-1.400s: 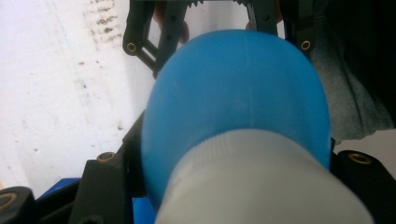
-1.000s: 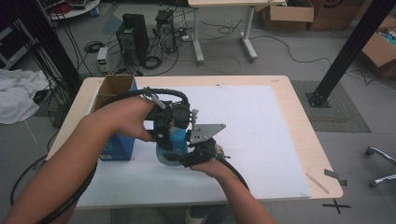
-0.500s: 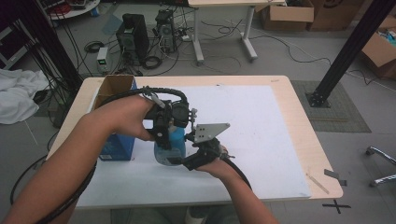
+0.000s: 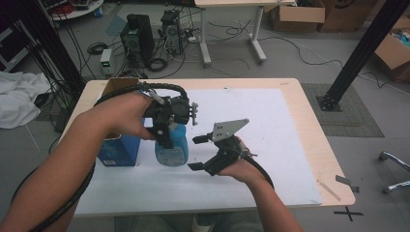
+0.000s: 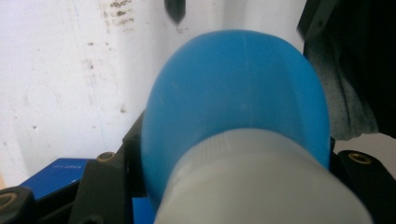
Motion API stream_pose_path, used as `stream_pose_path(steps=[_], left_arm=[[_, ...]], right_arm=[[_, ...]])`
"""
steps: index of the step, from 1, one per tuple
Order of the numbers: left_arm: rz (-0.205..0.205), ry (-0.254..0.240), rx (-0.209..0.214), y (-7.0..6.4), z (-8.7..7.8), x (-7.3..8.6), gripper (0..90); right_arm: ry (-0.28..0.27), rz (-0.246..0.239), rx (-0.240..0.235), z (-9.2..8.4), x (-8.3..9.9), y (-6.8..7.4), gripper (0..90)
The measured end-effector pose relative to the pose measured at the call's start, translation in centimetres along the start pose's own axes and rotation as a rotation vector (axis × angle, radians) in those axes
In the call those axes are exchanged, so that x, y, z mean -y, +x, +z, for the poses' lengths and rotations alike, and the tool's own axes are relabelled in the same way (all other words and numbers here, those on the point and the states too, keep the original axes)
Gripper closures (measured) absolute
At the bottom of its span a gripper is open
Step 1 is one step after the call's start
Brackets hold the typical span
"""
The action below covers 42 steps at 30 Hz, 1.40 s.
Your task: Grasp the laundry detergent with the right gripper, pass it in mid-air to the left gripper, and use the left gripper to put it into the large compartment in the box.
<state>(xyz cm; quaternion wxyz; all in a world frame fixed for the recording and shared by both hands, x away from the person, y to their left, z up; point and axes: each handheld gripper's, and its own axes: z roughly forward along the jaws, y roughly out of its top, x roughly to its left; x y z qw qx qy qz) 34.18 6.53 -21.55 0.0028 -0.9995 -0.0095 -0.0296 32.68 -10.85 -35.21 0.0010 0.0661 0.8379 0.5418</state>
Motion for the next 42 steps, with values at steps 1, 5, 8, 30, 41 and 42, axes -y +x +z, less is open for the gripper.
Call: stream_pose_path(steps=[1,5,8,30,41,42], left_arm=[[-0.002,0.001,-0.002,0.1,-0.2,0.1,39.9],[-0.035,0.001,-0.002,0.6,-1.2,0.8,39.8],[-0.060,0.004,-0.009,0.9,-2.2,1.4,39.8],[-0.480,-0.022,0.023,5.1,-9.7,7.3,39.6],[-0.941,-0.004,-0.032,7.3,-12.7,10.5,39.7],[-0.978,0.004,-0.041,7.4,-13.0,10.8,39.8]], right_arm=[[0.019,0.005,0.003,-0.3,-0.1,0.0,14.5],[0.128,0.009,0.010,-1.5,-0.5,0.2,14.4],[0.213,0.006,0.016,-2.3,-0.9,0.2,14.4],[0.759,0.089,-0.006,-5.3,-1.5,-0.8,15.4],[0.874,-0.007,-0.015,-6.0,-1.7,-0.7,15.7],[0.881,-0.013,-0.021,-6.1,-1.7,-0.7,15.7]])
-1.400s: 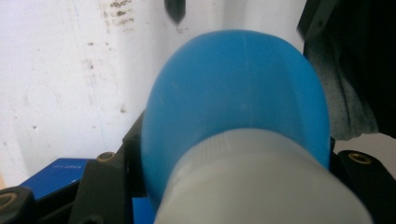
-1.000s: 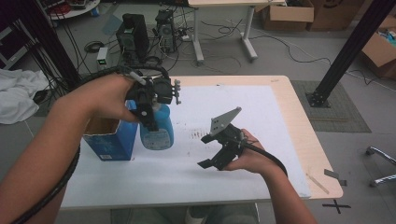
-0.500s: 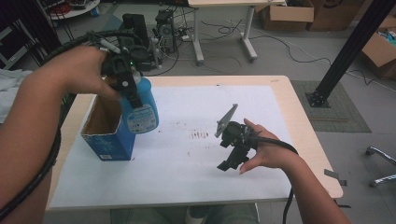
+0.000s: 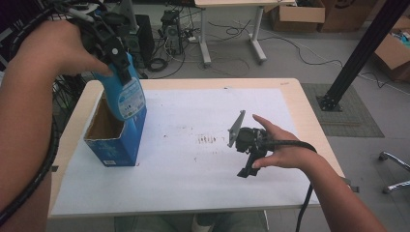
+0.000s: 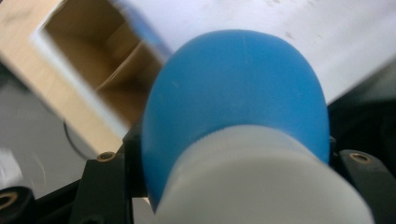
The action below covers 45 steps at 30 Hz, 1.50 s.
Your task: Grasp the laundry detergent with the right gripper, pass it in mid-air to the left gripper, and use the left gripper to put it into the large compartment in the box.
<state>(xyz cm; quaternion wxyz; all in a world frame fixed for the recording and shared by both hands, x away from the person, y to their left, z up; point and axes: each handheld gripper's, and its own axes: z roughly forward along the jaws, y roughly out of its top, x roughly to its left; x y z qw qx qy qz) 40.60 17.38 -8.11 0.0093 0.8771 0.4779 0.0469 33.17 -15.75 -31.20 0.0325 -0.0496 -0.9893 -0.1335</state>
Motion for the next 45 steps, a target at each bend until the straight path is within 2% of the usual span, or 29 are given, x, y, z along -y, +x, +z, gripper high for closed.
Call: stream_pose_path(steps=[4,6,10,11,12,15,17,21,24,26,27,29,33,37,42,45], left_arm=[[-0.193,0.030,0.011,1.7,-0.2,0.6,39.8],[-0.266,0.048,0.026,2.5,0.0,0.9,39.7],[-0.366,0.053,0.033,3.7,0.4,1.6,39.8],[-0.381,0.054,0.027,4.0,0.5,1.8,39.8],[-0.414,0.056,0.020,4.4,0.7,2.0,39.8],[-0.449,0.055,-0.005,5.0,1.3,2.2,39.8],[-0.481,0.043,-0.002,5.5,2.0,2.3,39.8],[-0.498,0.039,0.020,6.0,3.5,2.2,39.8],[-0.503,0.055,0.034,6.3,5.0,2.0,39.8],[-0.502,0.060,0.034,6.4,5.4,2.0,39.8],[-0.507,0.069,0.035,6.5,6.2,1.9,39.8],[-0.509,0.072,0.037,6.6,6.5,1.9,39.8],[-0.514,0.096,0.025,6.9,8.5,1.9,39.8],[-0.513,0.101,0.026,6.9,9.4,2.0,39.8],[-0.514,0.098,0.055,6.7,11.4,2.1,39.8],[-0.508,0.104,0.053,6.5,12.8,2.1,39.8]], right_arm=[[0.018,-0.030,-0.012,-0.3,0.2,0.0,15.7],[0.033,-0.038,-0.020,-0.4,0.3,0.0,15.7],[0.048,-0.051,-0.021,-0.7,0.5,-0.2,15.6],[0.053,-0.046,-0.019,-0.8,0.6,-0.2,15.6],[0.053,-0.048,-0.016,-0.8,0.7,-0.3,15.7],[0.047,-0.050,-0.009,-1.1,0.8,-0.3,15.7],[0.036,-0.047,-0.007,-1.2,0.8,-0.3,15.6],[0.050,-0.060,-0.012,-1.0,0.6,-0.1,15.9],[0.053,-0.063,-0.014,-0.9,0.5,0.0,15.9],[0.053,-0.065,-0.017,-1.0,0.5,0.0,15.9],[0.055,-0.057,-0.018,-1.1,0.6,-0.1,15.8],[0.052,-0.055,-0.021,-1.1,0.6,-0.1,15.9],[0.049,-0.063,-0.017,-1.3,0.6,-0.1,15.7],[0.055,-0.071,-0.021,-1.2,0.6,0.0,15.7],[0.066,-0.074,-0.024,-0.9,0.6,0.0,15.8],[0.065,-0.074,-0.026,-0.9,0.5,0.1,15.8]])
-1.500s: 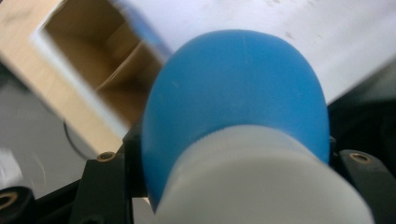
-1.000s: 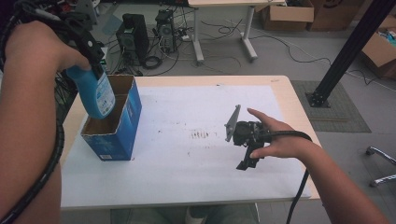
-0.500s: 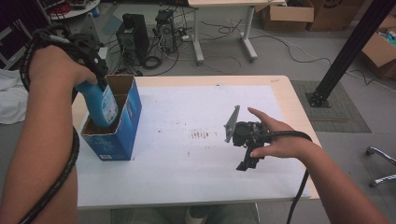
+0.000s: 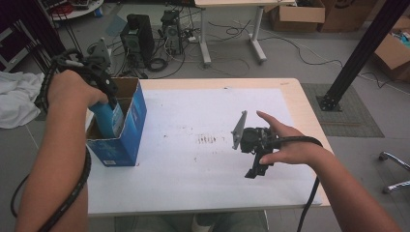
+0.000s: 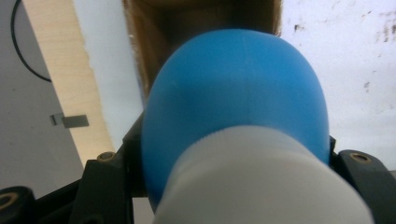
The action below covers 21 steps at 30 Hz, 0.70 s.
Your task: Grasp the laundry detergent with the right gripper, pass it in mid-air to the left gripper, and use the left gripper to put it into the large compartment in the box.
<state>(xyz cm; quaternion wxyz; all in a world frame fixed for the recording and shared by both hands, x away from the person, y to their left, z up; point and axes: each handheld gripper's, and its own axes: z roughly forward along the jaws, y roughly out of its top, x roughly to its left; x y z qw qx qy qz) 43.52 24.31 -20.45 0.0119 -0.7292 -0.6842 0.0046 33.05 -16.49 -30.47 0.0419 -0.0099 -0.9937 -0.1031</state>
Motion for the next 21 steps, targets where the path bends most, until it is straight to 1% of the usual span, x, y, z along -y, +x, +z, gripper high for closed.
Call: stream_pose_path(steps=[2,4,5,10,12,13,14,15,17,21], left_arm=[[0.001,0.001,-0.003,-0.2,0.9,-0.1,39.8],[-0.004,0.000,-0.002,-0.3,1.6,-0.1,39.9],[0.003,0.003,-0.005,-0.3,2.2,-0.2,39.9],[-0.006,0.002,0.000,-0.2,4.3,-0.3,39.9],[-0.005,0.003,0.000,-0.2,4.6,-0.4,39.9],[-0.011,0.003,-0.007,0.0,5.4,-0.5,39.9],[-0.009,0.006,-0.012,0.0,5.9,-0.5,39.9],[-0.009,0.006,-0.012,0.0,5.9,-0.5,39.9],[-0.014,0.011,-0.014,0.1,6.6,-0.6,39.9],[-0.021,0.022,-0.002,0.5,7.9,-0.7,39.9]], right_arm=[[-0.003,0.004,-0.010,0.0,0.0,0.0,15.8],[-0.005,0.003,-0.009,-0.1,0.0,0.1,15.8],[-0.004,0.004,-0.009,-0.1,0.0,0.1,15.8],[-0.001,0.001,-0.009,-0.1,0.1,0.2,15.8],[-0.004,0.002,-0.008,-0.1,0.2,0.2,15.8],[-0.005,0.004,-0.009,-0.1,0.3,0.2,15.8],[-0.007,0.004,-0.009,-0.1,0.3,0.2,15.8],[-0.007,0.004,-0.009,-0.1,0.3,0.2,15.8],[-0.008,0.001,-0.018,0.0,0.5,0.3,15.8],[-0.001,0.004,-0.019,0.1,0.7,0.5,15.8]])
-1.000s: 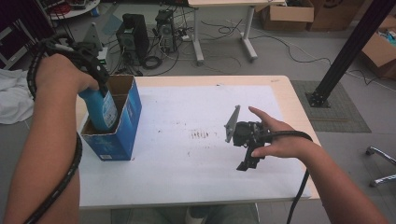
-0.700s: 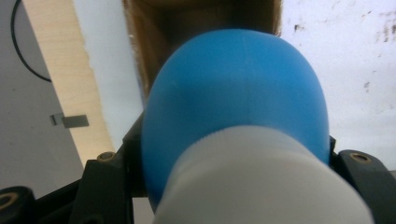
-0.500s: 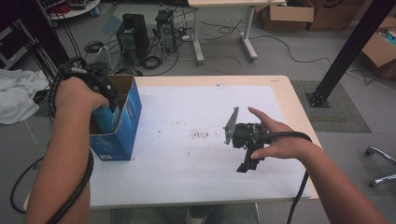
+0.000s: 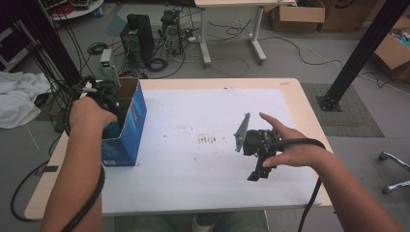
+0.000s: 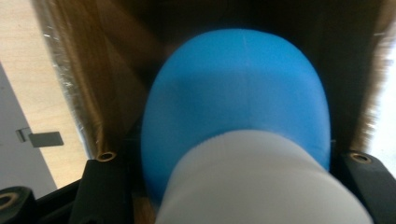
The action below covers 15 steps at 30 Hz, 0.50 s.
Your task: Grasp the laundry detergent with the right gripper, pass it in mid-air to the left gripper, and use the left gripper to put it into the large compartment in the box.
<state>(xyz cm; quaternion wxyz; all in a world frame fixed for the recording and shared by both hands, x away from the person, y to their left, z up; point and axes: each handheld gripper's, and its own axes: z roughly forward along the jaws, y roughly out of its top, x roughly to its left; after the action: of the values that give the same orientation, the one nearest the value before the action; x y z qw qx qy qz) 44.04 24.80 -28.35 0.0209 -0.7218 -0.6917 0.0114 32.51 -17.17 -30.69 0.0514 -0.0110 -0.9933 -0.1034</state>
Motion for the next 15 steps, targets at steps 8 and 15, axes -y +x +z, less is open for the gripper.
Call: stream_pose_path(steps=[8,15], left_arm=[[0.011,0.001,0.000,0.21,0.65,0.04,39.9],[-0.009,0.011,0.012,0.43,0.74,0.15,39.6]], right_arm=[[-0.001,0.005,-0.003,0.07,0.17,0.07,15.8],[-0.003,-0.002,-0.003,-0.11,0.02,0.12,15.8]])
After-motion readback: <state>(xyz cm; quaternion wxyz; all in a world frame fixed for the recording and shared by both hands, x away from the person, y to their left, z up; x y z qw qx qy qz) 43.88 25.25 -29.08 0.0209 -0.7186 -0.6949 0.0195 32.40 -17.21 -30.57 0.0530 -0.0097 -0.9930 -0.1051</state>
